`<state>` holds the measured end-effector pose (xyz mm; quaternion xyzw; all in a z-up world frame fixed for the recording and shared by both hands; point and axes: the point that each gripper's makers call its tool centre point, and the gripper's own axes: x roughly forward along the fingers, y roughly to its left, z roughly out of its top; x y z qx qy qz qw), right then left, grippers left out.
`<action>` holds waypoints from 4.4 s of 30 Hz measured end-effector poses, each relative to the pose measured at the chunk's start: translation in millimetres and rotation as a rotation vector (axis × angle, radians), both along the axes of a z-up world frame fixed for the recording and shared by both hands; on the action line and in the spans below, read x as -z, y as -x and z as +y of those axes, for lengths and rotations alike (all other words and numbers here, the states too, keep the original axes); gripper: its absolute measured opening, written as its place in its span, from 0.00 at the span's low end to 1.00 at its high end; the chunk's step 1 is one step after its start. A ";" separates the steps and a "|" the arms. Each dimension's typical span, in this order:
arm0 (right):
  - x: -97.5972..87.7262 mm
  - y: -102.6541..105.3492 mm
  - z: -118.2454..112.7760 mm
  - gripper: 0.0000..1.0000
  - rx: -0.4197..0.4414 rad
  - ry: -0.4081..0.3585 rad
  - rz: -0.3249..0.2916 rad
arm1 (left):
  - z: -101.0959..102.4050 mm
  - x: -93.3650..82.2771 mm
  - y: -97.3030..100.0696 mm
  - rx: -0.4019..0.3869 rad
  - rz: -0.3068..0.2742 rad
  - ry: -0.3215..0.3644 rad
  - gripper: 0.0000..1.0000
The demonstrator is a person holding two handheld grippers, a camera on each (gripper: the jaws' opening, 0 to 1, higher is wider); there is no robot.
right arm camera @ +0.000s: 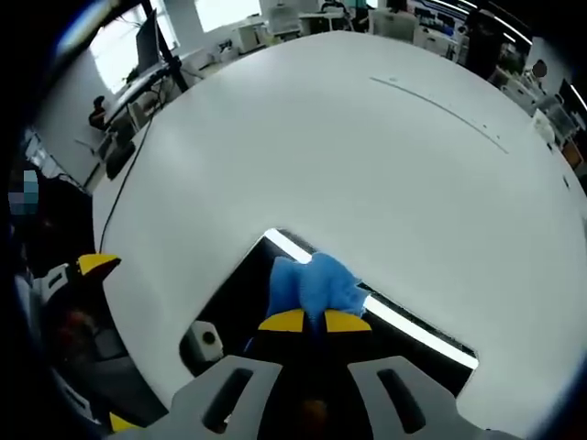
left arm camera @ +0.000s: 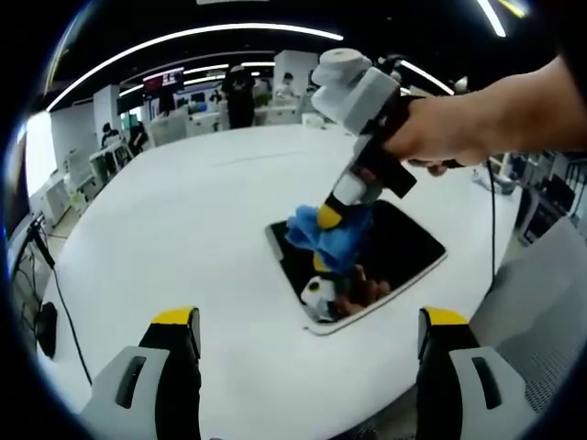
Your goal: Wipe the mirror surface with the cleaning cloth until all visible marks leave the cleaned area.
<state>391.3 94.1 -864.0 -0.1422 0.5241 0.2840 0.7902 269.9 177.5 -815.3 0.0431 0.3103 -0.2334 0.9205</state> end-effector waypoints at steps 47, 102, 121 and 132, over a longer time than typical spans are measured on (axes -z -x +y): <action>-11.5 60.9 5.0 0.00 0.065 -0.069 0.062 | -11.0 -5.2 2.4 0.065 -0.025 0.008 0.99; -11.4 94.5 10.8 0.00 0.067 -0.079 0.068 | -11.2 -7.3 2.9 0.063 -0.025 0.016 0.99; -11.6 106.3 13.2 0.00 0.055 -0.088 0.076 | -10.6 -7.1 2.7 0.059 -0.027 0.013 0.99; -12.1 111.7 13.8 0.00 0.056 -0.095 0.079 | -9.8 -7.2 2.1 0.053 -0.028 0.014 0.99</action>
